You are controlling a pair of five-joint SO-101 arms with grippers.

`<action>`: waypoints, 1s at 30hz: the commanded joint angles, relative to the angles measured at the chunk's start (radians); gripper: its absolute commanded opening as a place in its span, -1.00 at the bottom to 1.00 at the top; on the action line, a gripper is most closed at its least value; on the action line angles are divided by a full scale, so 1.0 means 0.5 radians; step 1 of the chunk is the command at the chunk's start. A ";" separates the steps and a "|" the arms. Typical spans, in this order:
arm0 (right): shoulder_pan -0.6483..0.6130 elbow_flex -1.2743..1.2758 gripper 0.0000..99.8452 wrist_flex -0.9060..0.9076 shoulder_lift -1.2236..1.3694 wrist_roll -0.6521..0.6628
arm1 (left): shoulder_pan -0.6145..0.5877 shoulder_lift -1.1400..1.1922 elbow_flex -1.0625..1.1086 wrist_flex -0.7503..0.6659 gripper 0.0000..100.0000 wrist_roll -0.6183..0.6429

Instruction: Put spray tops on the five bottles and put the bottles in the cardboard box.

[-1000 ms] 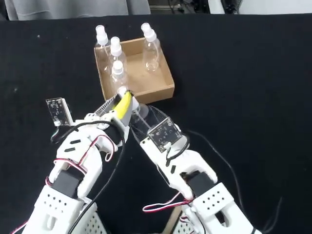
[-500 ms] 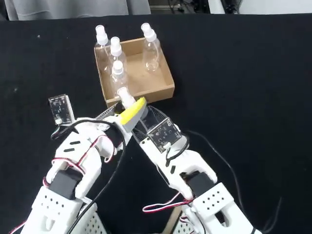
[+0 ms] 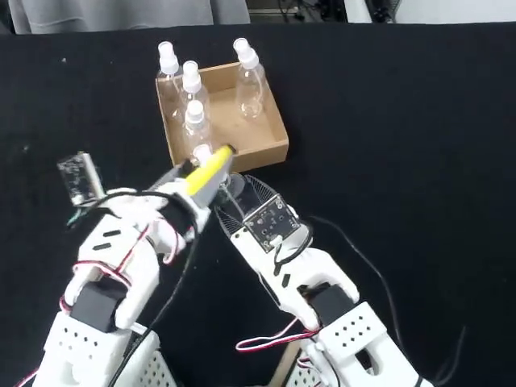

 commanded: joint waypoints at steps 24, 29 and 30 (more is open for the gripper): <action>-0.077 -0.213 -0.94 -0.071 -0.069 -0.166 | -0.499 -0.031 0.189 -0.390 -0.45 0.239; -0.166 -0.250 -0.94 -0.074 -0.069 -0.163 | -0.486 -0.031 0.345 -0.605 -0.45 0.233; -0.166 -0.256 -0.94 -0.083 -0.069 -0.163 | -0.486 -0.031 0.348 -0.605 -0.45 0.224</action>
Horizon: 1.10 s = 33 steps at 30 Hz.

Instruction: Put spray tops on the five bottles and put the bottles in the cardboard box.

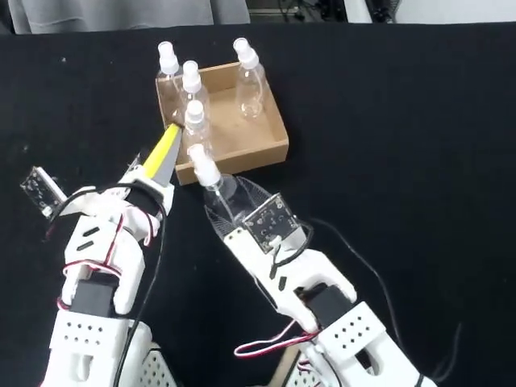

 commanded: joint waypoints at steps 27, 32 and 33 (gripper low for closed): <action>-0.009 -0.152 -0.94 -0.157 -0.066 -0.015 | 0.348 -0.028 0.118 -0.009 -0.45 -0.488; 0.055 -0.152 -0.94 -0.157 -0.066 -0.015 | 0.361 -0.028 0.118 -0.006 -0.45 -0.494; 0.055 -0.149 -0.94 -0.153 -0.066 -0.015 | 0.358 -0.028 0.118 -0.006 -0.45 -0.494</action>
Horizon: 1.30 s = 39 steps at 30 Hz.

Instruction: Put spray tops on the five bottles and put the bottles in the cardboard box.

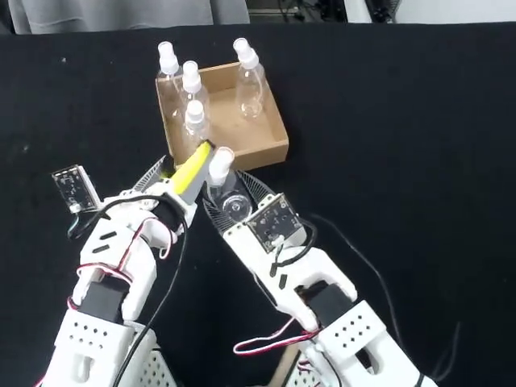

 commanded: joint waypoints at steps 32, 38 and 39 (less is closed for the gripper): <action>0.052 -0.069 -0.94 -0.061 -0.069 -0.015 | 0.066 -0.003 0.026 0.015 -0.45 -0.153; 0.212 -0.069 -0.94 -0.061 -0.069 -0.018 | -0.149 -0.003 -0.066 0.028 -0.45 -0.153; 0.227 -0.066 -0.94 -0.058 -0.069 -0.018 | -0.183 -0.003 -0.072 0.028 -0.45 -0.157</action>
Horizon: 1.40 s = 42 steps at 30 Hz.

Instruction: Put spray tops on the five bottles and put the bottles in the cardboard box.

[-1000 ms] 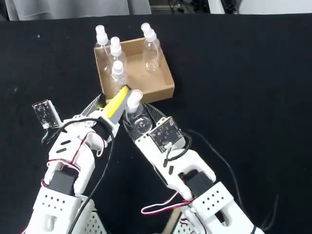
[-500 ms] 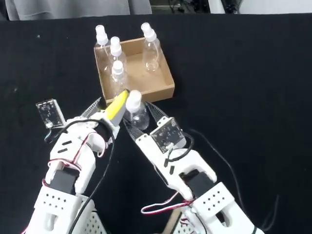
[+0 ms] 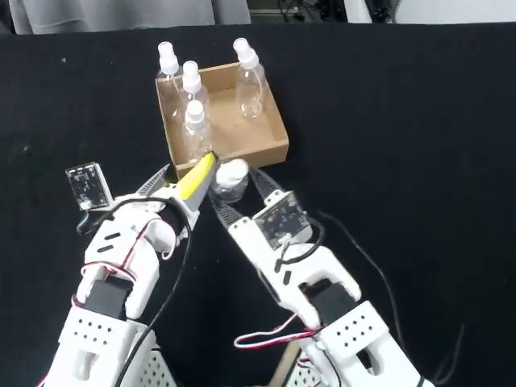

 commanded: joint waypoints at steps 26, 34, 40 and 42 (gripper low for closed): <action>0.227 -0.087 -0.94 0.080 -0.069 -0.015 | -0.830 -0.031 0.173 -0.009 -0.45 -0.037; 0.356 -0.158 -0.94 0.080 -0.069 -0.015 | -0.830 -0.031 0.269 -0.009 -0.45 -0.021; 0.387 -0.241 -0.94 0.129 -0.069 -0.015 | -0.833 -0.031 0.351 -0.025 -0.45 -0.021; 0.384 -0.321 -0.94 0.242 -0.069 -0.015 | -0.836 -0.031 0.385 -0.095 -0.45 -0.025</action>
